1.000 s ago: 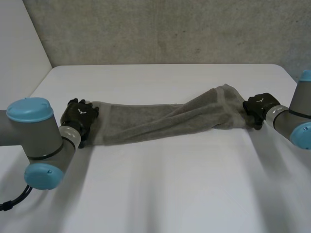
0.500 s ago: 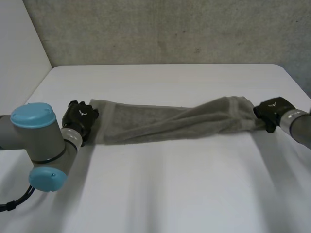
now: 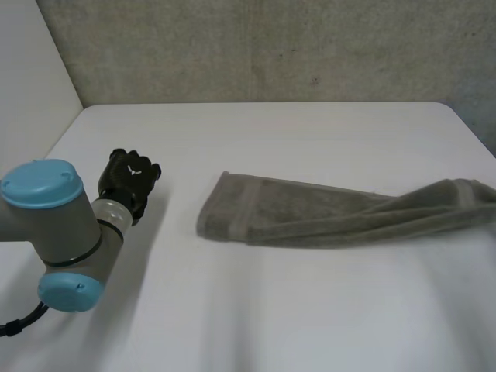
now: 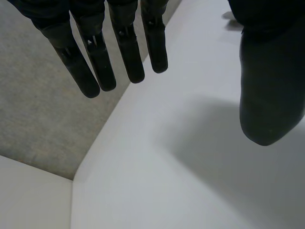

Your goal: Fold the towel.

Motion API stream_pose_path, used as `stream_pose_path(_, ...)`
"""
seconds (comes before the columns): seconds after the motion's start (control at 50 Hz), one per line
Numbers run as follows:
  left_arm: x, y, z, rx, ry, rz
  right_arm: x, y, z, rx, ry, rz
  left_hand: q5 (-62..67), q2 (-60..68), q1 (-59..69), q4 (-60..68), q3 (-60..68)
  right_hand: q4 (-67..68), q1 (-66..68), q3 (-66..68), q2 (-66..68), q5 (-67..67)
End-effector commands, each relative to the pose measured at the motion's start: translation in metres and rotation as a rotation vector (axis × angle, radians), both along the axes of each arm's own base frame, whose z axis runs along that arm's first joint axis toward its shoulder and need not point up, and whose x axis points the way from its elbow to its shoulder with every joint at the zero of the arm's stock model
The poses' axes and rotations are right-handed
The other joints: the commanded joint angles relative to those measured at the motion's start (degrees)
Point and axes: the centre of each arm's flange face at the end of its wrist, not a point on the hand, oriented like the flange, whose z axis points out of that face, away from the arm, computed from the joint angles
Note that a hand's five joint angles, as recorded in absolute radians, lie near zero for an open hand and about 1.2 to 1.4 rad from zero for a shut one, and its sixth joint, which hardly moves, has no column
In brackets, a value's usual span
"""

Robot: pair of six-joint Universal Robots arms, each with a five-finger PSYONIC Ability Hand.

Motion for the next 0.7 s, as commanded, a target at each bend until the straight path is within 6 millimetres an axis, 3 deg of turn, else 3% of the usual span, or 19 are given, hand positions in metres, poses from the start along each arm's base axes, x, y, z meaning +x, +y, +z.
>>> stream_pose_path(0.02, -0.001, 0.005, 0.016, -0.037, 0.019, -0.007, 0.024, -0.014, 0.04, -0.135, 0.015, 0.023, -19.8, -10.7, -10.9, -11.1, -10.5, 3.2, 4.7, 3.3, 5.7, 3.5)
stream_pose_path(0.06, -0.001, 0.005, 0.019, -0.043, 0.023, -0.007, 0.067, -0.012, 0.068, -0.22, -0.04, 0.107, -23.3, -14.2, -14.4, -14.6, -14.0, 3.2, 4.7, 3.3, 5.7, 3.5)
stream_pose_path(0.08, -0.001, 0.005, 0.019, -0.043, 0.023, -0.007, 0.068, -0.012, 0.068, -0.22, -0.041, 0.108, -23.3, -14.3, -14.4, -14.6, -14.1, 3.2, 4.7, 3.3, 5.7, 3.5)
stream_pose_path(0.12, -0.006, 0.009, 0.026, -0.059, 0.029, -0.021, 0.127, 0.003, 0.088, -0.277, -0.089, 0.247, -30.7, -21.7, -21.8, -22.0, -21.4, 3.2, 4.7, 3.3, 5.7, 3.5)
stream_pose_path(0.14, -0.006, 0.009, 0.026, -0.059, 0.029, -0.021, 0.127, 0.003, 0.088, -0.277, -0.089, 0.248, -30.7, -21.7, -21.8, -22.0, -21.5, 3.2, 4.7, 3.3, 5.7, 3.5)
stream_pose_path(0.18, -0.014, 0.014, 0.031, -0.074, 0.038, -0.045, 0.198, 0.033, 0.093, -0.293, -0.114, 0.431, -31.6, -22.5, -22.7, -22.9, -22.3, 3.2, 4.7, 3.3, 5.7, 3.5)
stream_pose_path(0.2, -0.014, 0.014, 0.031, -0.074, 0.038, -0.045, 0.199, 0.034, 0.093, -0.293, -0.114, 0.432, -31.6, -22.5, -22.7, -22.9, -22.3, 3.2, 4.7, 3.3, 5.7, 3.5)
stream_pose_path(0.24, -0.019, 0.018, 0.033, -0.081, 0.041, -0.061, 0.263, 0.07, 0.083, -0.272, -0.14, 0.613, -31.6, -22.5, -22.7, -22.9, -22.3, 3.2, 4.7, 3.3, 5.7, 3.5)
stream_pose_path(0.26, -0.019, 0.018, 0.033, -0.081, 0.041, -0.061, 0.263, 0.071, 0.083, -0.272, -0.14, 0.614, -31.6, -22.5, -22.7, -22.9, -22.3, 3.2, 4.7, 3.3, 5.7, 3.5)
stream_pose_path(0.3, -0.02, 0.019, 0.036, -0.089, 0.042, -0.05, 0.315, 0.106, 0.055, -0.202, -0.151, 0.761, -31.6, -22.5, -22.7, -22.9, -22.3, 3.2, 4.7, 3.3, 5.7, 3.5)
stream_pose_path(0.34, -0.02, 0.019, 0.037, -0.092, 0.042, -0.04, 0.336, 0.123, 0.04, -0.167, -0.152, 0.82, -31.6, -22.5, -22.7, -22.9, -22.3, 3.2, 4.7, 3.3, 5.7, 3.5)
stream_pose_path(0.36, -0.02, 0.019, 0.037, -0.092, 0.042, -0.04, 0.336, 0.124, 0.04, -0.166, -0.152, 0.821, -31.6, -22.5, -22.7, -22.9, -22.3, 3.2, 4.7, 3.3, 5.7, 3.5)
stream_pose_path(0.4, -0.021, 0.021, 0.039, -0.095, 0.043, -0.032, 0.362, 0.148, 0.005, -0.091, -0.122, 0.893, -31.6, -22.5, -22.7, -22.9, -22.3, 3.2, 4.7, 3.3, 5.7, 3.5)
stream_pose_path(0.5, -0.024, 0.023, 0.038, -0.094, 0.041, -0.038, 0.374, 0.159, -0.039, -0.019, -0.035, 0.911, -31.6, -22.5, -22.7, -22.9, -22.3, 3.2, 4.7, 3.3, 5.7, 3.5)
stream_pose_path(0.54, -0.024, 0.023, 0.037, -0.093, 0.04, -0.037, 0.375, 0.159, -0.044, -0.014, -0.025, 0.908, -31.6, -22.5, -22.7, -22.9, -22.3, -4.0, -2.6, -4.0, -1.6, -3.8)
stream_pose_path(0.58, -0.024, 0.023, 0.038, -0.095, 0.042, -0.038, 0.376, 0.157, -0.043, -0.017, -0.034, 0.899, -31.6, -22.5, -22.7, -22.9, -22.3, -26.1, -24.7, -26.1, -23.7, -25.9)
stream_pose_path(0.6, -0.025, 0.023, 0.038, -0.096, 0.04, -0.041, 0.374, 0.153, -0.043, -0.017, -0.044, 0.885, -31.6, -22.5, -22.7, -22.9, -22.3, -55.1, -53.7, -55.1, -52.7, -54.8)
stream_pose_path(0.62, -0.027, 0.024, 0.039, -0.1, 0.043, -0.046, 0.373, 0.15, -0.038, -0.026, -0.062, 0.872, -31.6, -22.5, -22.7, -22.9, -22.3, -66.8, -65.3, -66.7, -64.3, -66.5)
stream_pose_path(0.7, -0.03, 0.024, 0.043, -0.113, 0.051, -0.052, 0.368, 0.146, -0.011, -0.073, -0.136, 0.834, -31.2, -22.2, -22.3, -22.5, -22.0, -66.8, -65.3, -66.7, -64.3, -66.5)
